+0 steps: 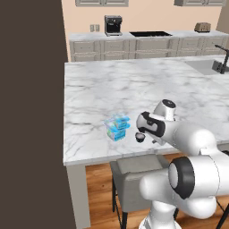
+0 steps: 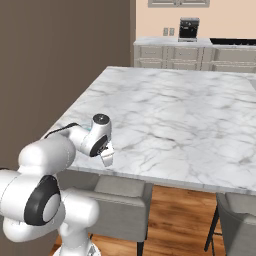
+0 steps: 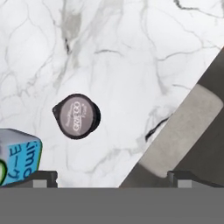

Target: Stack the yogurt containers by placing the smaller containers on top of the larger containers.

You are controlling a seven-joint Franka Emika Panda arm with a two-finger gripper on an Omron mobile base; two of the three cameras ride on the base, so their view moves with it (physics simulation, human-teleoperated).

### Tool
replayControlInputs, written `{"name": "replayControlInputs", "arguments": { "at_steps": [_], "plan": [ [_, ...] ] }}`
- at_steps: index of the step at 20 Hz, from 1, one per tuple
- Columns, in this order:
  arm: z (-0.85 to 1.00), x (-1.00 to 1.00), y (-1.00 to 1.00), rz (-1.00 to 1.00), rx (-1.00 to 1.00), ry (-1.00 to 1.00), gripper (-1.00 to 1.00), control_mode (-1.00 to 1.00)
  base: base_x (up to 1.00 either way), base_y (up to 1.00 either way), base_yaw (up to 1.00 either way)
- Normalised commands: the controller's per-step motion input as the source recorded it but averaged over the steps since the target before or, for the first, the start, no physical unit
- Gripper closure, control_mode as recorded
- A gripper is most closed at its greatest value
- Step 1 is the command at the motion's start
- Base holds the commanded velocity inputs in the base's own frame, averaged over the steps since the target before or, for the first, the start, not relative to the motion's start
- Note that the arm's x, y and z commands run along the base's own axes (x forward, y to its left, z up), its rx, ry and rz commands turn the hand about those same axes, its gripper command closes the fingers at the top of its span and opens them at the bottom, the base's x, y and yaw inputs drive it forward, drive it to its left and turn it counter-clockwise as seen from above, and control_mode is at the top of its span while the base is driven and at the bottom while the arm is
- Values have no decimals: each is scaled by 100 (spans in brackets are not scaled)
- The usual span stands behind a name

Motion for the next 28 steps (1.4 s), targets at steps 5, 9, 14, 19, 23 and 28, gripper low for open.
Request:
{"name": "replayControlInputs", "arguments": {
  "at_steps": [5,9,14,19,23,28],
  "plan": [
    [-5,9,0,0,0,0,-100,-100,0,0,0],
    [-4,13,0,0,0,0,-100,-100,0,0,0],
    [-3,14,0,0,0,0,-100,-100,0,0,0],
    [0,8,0,0,0,0,-100,-100,0,0,0],
    [-4,0,0,0,0,0,-100,-100,0,0,0],
    [-8,6,0,0,0,0,-100,-100,0,0,0]
  ]
}}
